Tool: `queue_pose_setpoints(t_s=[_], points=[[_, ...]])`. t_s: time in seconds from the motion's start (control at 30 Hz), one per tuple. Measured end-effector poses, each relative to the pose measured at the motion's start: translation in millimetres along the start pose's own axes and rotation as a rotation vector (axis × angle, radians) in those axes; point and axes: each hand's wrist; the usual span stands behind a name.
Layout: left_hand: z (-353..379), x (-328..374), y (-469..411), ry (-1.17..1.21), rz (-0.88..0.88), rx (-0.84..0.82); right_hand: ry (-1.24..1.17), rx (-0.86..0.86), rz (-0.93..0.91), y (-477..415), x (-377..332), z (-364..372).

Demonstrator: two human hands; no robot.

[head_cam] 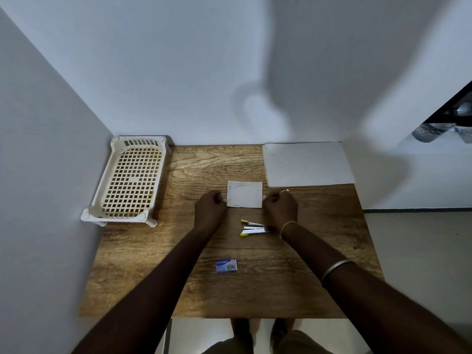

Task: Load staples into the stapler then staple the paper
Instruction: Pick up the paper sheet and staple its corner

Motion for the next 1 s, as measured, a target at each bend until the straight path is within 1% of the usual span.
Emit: queue_pose_setpoints(t_s=[0.1, 0.2, 0.4, 0.5, 0.63, 0.83, 1.0], points=[[5, 3, -6, 0.023, -0.054, 0.015, -0.037, -0.026, 0.064, -4, -9, 4], [9, 8, -6, 0.043, -0.099, 0.014, -0.001, -0.067, 0.07, -3, -15, 7], [9, 0, 4, 0.07, -0.133, -0.021, -0.014, -0.139, 0.162, 2, -11, 8], [8, -6, 10, 0.121, -0.174, -0.019, -0.031, -0.154, 0.201, 6, -12, 5], [6, -10, 16, 0.136, -0.236, -0.065, 0.013, -0.202, 0.187, 10, -11, 2], [6, -11, 20, 0.083, -0.231, -0.076, 0.042, -0.214, 0.138, 16, -7, -1], [1, -7, 22, 0.122, -0.207, -0.081, -0.02, -0.225, 0.124, 16, -10, -4]])
Point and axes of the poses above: each hand's wrist, its own y-axis away from the middle knuckle, its own z-axis out of the palm, x = y × z, and after that the axes turned 2 degrees about y, right-handed
